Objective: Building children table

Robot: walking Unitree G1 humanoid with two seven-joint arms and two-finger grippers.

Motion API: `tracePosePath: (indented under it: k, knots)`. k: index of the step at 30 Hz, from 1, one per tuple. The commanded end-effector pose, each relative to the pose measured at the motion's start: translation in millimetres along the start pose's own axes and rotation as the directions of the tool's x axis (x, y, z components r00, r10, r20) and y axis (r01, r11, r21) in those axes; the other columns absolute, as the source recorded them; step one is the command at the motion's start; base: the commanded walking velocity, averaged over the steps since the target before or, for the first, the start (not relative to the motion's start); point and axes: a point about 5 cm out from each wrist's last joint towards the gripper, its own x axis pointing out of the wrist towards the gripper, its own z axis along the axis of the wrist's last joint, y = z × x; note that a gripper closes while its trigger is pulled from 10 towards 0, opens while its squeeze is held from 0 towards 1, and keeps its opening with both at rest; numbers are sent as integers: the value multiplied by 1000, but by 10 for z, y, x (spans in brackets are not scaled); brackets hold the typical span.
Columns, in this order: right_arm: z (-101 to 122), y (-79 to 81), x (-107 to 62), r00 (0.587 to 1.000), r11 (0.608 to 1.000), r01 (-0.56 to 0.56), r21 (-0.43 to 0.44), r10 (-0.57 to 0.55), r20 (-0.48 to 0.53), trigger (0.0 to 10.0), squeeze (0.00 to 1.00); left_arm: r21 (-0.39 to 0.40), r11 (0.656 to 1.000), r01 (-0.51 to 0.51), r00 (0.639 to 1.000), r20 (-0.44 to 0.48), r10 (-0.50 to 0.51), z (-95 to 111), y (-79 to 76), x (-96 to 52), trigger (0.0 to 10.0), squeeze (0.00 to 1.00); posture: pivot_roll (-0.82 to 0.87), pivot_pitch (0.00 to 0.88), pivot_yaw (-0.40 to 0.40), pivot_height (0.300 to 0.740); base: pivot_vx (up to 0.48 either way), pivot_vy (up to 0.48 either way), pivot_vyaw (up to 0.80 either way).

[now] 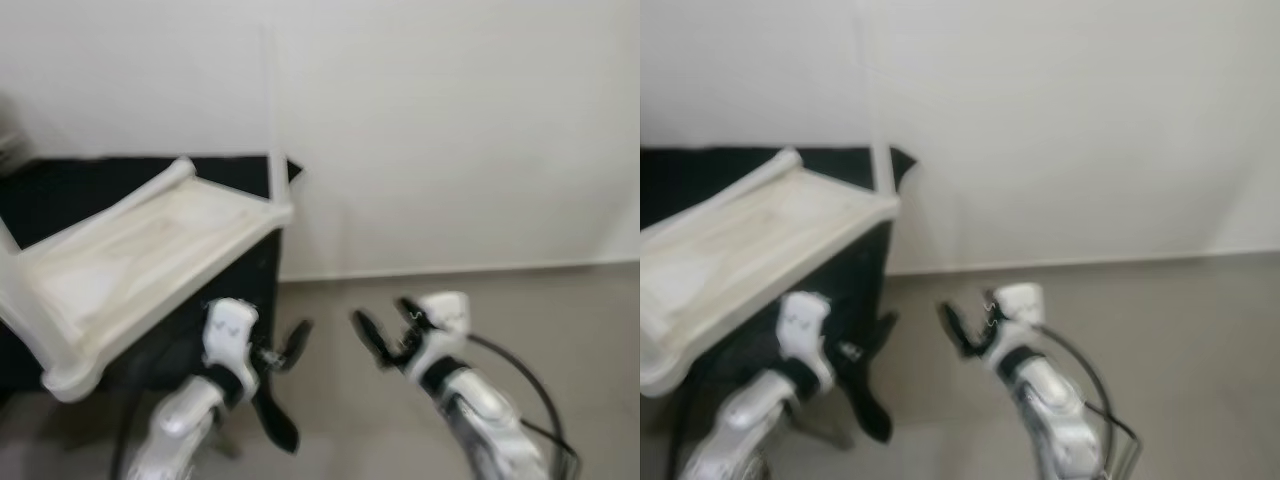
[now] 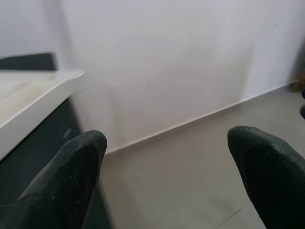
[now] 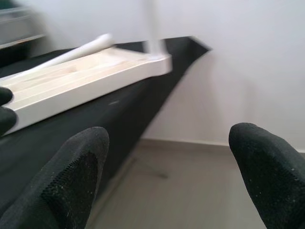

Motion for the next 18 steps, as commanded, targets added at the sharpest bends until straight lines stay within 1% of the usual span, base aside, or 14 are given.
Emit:
tracePosePath:
  k: [1, 5, 8, 9, 10, 11, 12, 13, 14, 17, 18]
  knots:
    - [-7, -68, -33, 1000, 1000, 29, 9, -29, -6, 10000, 0, -8, 999, 34, 999, 3, -34, 7, -55, 37, 10000, 0, -74, 12, -14, 740, 360, 0, 0]
    - [-6, -65, -29, 1000, 1000, 27, 0, -27, -7, 10000, 0, -9, 999, 36, 999, 4, -36, 6, -51, 40, 10000, 0, -79, 11, -16, 740, 360, 0, 0]
    - [-13, -14, -41, 999, 996, 36, -84, -37, -17, 10000, 0, -40, 999, 21, 1000, 8, -20, -1, -12, 36, 10000, 0, -97, 3, -45, 740, 359, 0, 0]
    - [-12, 2, -48, 999, 992, 38, -118, -41, -19, 10000, 0, -51, 999, 17, 1000, 9, -17, -7, -5, 42, 10000, 0, -100, 2, -68, 740, 337, 0, 0]
    - [-12, 2, -48, 999, 992, 38, -118, -41, -19, 10000, 0, -51, 999, 17, 1000, 9, -17, -7, -5, 42, 10000, 0, -100, 2, -68, 740, 337, 0, 0]
    - [-12, 10, -50, 999, 990, 39, -138, -42, -20, 10000, 0, -56, 998, 16, 1000, 8, -16, -11, -2, 48, 10000, 0, -99, 2, -74, 740, 337, 0, 0]
    - [-15, 9, -53, 999, 987, 43, -152, -47, -23, 10000, 0, -54, 998, 23, 1000, 12, -23, -7, -12, 61, 10000, 0, -101, 1, -102, 740, 330, 0, 0]
    - [-21, 0, -54, 998, 986, 49, -157, -54, -27, 10000, 0, -51, 998, 31, 999, 18, -30, 2, -28, 84, 10000, 0, -107, 0, -135, 740, 330, 0, 0]
    - [-26, -10, -52, 998, 986, 51, -158, -57, -31, 10000, 0, -41, 998, 43, 999, 23, -42, 11, -48, 108, 10000, 0, -108, 0, -149, 740, 326, 0, 0]
    - [-26, -27, -44, 998, 986, 50, -160, -56, -35, 10000, 0, -32, 998, 51, 998, 29, -50, 24, -70, 141, 10000, 0, -105, 0, -154, 740, 322, 0, 0]
    - [-23, -33, -33, 998, 986, 43, -162, -49, -35, 10000, 0, -28, 998, 47, 998, 31, -47, 27, -74, 149, 10000, 0, -103, 0, -144, 740, 304, 0, 0]
